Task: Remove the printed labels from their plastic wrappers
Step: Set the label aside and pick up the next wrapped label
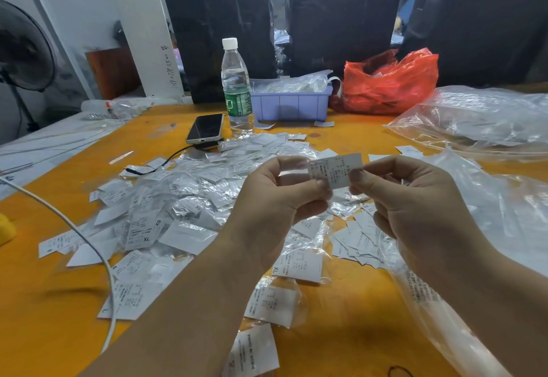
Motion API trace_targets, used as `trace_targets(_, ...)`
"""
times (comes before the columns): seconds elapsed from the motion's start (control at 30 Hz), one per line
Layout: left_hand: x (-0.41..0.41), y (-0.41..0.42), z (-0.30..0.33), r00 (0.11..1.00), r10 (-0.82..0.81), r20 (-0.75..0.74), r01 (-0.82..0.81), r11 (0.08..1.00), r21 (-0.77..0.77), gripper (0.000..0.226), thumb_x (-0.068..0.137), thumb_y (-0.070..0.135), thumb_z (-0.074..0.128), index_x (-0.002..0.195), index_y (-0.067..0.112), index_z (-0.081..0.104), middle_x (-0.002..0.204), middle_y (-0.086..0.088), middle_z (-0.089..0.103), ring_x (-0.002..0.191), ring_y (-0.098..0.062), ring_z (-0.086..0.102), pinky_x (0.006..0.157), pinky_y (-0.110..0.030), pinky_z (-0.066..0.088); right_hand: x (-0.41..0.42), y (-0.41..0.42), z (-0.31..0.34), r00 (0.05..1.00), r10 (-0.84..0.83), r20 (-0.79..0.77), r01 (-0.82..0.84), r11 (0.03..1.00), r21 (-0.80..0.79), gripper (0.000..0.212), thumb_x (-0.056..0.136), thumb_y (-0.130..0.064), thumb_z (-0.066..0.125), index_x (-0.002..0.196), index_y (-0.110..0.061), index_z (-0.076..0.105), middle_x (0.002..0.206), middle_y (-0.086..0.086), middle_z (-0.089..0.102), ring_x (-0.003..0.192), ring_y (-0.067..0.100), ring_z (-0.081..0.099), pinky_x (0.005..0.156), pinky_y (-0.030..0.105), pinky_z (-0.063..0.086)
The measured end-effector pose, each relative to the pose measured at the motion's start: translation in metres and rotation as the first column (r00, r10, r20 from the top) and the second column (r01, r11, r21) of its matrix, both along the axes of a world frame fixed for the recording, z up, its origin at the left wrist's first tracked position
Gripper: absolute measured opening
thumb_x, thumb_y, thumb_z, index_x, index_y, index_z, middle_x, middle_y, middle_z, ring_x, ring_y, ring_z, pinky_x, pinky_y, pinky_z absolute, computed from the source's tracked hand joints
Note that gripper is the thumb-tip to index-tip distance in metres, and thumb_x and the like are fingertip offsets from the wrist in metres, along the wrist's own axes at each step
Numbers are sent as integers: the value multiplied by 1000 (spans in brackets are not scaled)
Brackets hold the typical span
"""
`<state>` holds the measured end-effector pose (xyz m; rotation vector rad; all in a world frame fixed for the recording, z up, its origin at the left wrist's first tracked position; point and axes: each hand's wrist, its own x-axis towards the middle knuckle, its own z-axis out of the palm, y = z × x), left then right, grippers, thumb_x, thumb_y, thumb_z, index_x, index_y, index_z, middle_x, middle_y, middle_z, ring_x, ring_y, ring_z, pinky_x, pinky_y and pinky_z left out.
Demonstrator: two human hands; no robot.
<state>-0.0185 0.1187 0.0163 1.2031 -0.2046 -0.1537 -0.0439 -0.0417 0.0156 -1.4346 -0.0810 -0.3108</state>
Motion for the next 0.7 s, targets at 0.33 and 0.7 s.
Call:
trace_targets(0.33,0,-3,-5,1000,3,-6,-3,998,69,49,55,13,78,102,11,62,83,-8,74,73,-21,71,63,-28,58,-3,6,-3,994,58,-89,-62,997,-36,9,79,-19,74,70,-18,73,56,1,62,33,4,31,35,18,28)
trace_targets(0.7,1,0,-4,1000,-20,21,17,995,100,51,55,10,78,104,10,64,85,-9,73,76,-25,71,61,-26,57,-3,4,-2,994,63,-84,-70,993,-92,13,86,-11,67,74,-14,69,42,-13,47,34,4,31,36,18,29)
